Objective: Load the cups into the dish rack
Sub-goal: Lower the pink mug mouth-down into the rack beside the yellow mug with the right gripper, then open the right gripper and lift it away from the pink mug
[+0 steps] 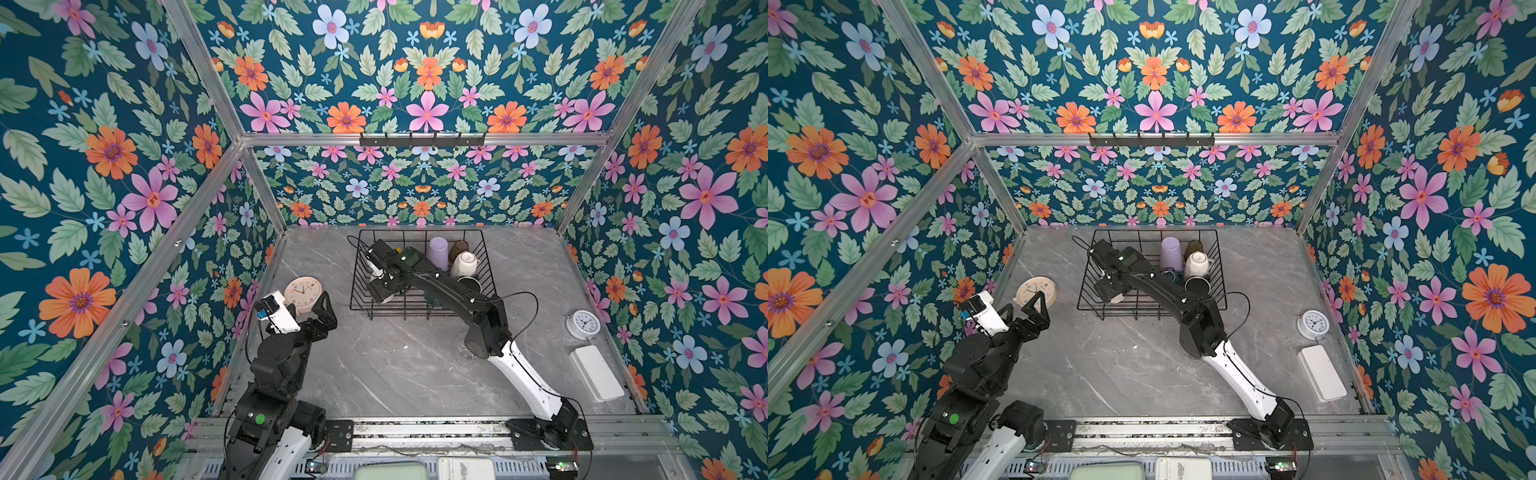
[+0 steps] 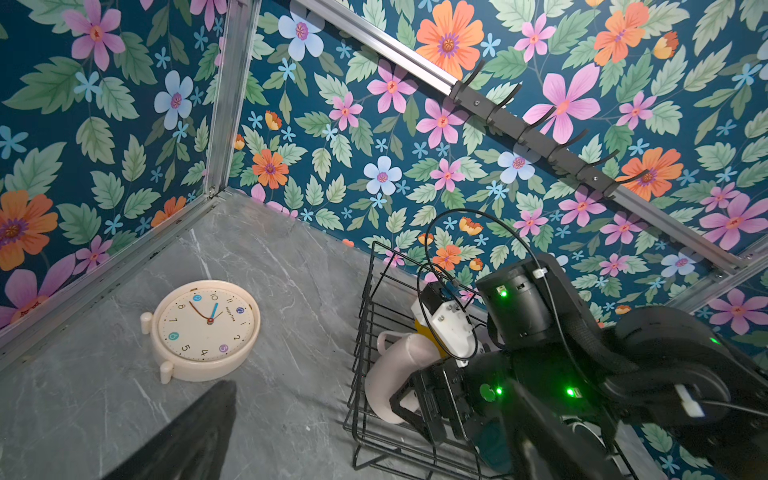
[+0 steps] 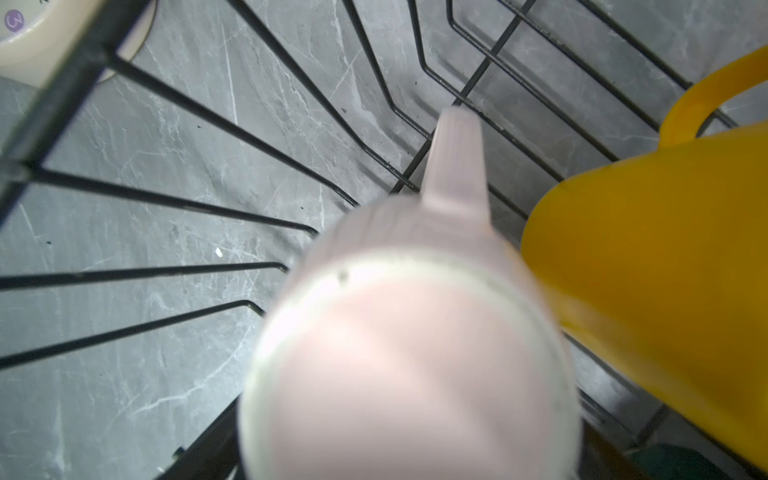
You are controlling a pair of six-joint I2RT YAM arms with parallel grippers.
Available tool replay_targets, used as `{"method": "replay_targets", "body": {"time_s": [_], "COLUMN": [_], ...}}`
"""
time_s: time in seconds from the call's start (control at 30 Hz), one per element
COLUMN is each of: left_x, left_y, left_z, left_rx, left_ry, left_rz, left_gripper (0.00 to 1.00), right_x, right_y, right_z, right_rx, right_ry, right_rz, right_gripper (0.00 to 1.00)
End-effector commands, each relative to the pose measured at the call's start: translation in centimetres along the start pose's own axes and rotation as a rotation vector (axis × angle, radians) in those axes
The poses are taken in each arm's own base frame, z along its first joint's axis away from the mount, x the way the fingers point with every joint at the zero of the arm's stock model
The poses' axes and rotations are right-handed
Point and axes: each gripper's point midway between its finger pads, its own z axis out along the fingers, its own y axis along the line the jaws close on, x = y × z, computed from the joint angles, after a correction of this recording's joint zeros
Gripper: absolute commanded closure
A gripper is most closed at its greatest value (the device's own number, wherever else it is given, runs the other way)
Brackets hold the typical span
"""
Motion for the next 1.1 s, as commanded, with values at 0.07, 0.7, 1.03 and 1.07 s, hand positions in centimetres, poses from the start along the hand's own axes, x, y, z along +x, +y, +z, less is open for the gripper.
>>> {"method": "replay_targets", "body": {"time_s": [0.07, 0.7, 1.03, 1.07], "left_x": [-0.4, 0.5, 4.2, 4.8], "left_y": [0.1, -2.4, -9.3, -10.1], "left_z": [-0.3, 1.0, 3.6, 3.8], "left_rx": [-0.003, 0.078, 0.377, 0.411], "left_ry": [-0.013, 0.090, 0.346, 0.378], "left_rz": [-0.001, 0.050, 0.052, 0.042], "left_gripper": [0.00, 0.02, 0.15, 0.16], "right_x": [-0.7, 4.0, 16.9, 18.1], "right_y": [0.3, -4.8, -12.6, -13.4], "right_z": [-1.0, -20.2, -25.0, -25.0], "right_rx": [-0.017, -0.170, -0.089, -0.096], "right_ry": [-0.029, -0.428, -0.539, -0.543], "right_rz": [0.000, 0.302, 0.603, 0.648], "right_gripper": [0.13, 0.13, 0.10, 0.10]}}
